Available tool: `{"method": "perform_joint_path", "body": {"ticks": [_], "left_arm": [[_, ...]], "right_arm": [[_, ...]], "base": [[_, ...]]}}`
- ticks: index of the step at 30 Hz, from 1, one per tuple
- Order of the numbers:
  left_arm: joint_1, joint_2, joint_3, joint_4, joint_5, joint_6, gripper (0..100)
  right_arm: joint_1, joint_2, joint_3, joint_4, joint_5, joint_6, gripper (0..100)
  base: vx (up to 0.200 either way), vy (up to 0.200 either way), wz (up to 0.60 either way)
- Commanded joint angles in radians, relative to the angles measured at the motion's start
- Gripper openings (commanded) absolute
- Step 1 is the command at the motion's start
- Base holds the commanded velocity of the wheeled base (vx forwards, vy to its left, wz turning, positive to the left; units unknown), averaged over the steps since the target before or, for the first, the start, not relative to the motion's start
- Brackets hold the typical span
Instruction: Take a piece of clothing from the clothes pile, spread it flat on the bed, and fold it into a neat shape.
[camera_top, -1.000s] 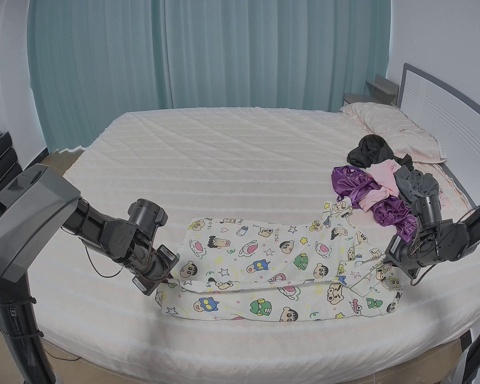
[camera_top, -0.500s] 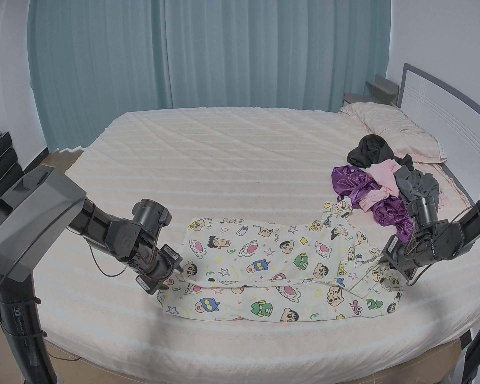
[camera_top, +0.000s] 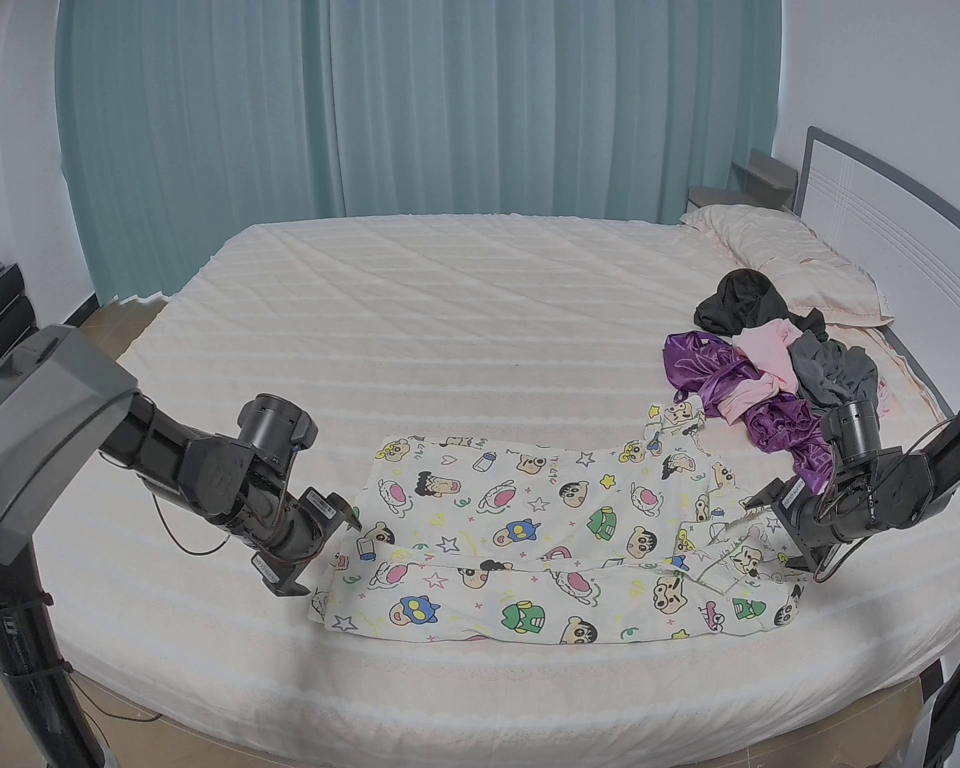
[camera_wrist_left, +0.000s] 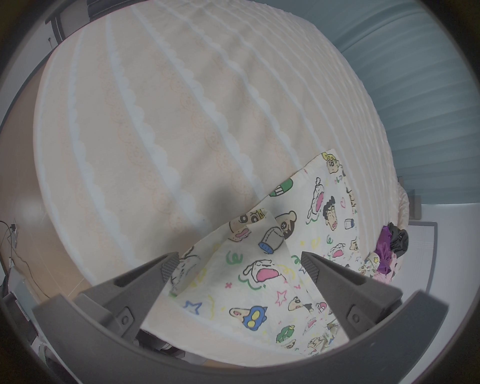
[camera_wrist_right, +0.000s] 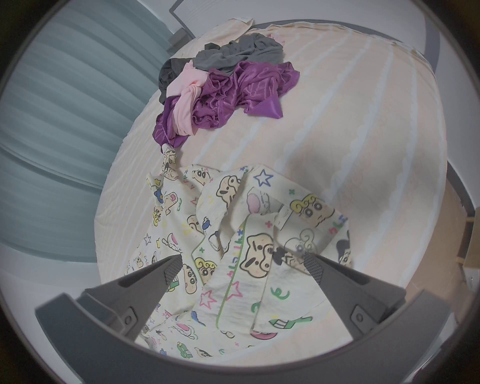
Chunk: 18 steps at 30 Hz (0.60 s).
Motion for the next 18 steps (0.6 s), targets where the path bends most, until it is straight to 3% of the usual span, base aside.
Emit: {"method": "perform_joint_path", "body": {"ticks": [1, 7, 18], "left_arm": [[0.007, -0.113, 0.061, -0.002, -0.014, 0.000, 100], [-0.019, -0.219, 0.159, -0.036, -0.014, 0.000, 100], [-0.064, -0.228, 0.256, -0.152, 0.005, -0.003, 100]], "right_arm": [[0.040, -0.005, 0.046, -0.040, -0.007, 0.038, 100], [0.045, 0.136, 0.097, -0.266, -0.091, 0.050, 100], [0.067, 0.159, 0.109, -0.312, -0.110, 0.018, 100]], "base": [[0.000, 0.000, 0.00], [0.000, 0.000, 0.00], [0.000, 0.000, 0.00]]}}
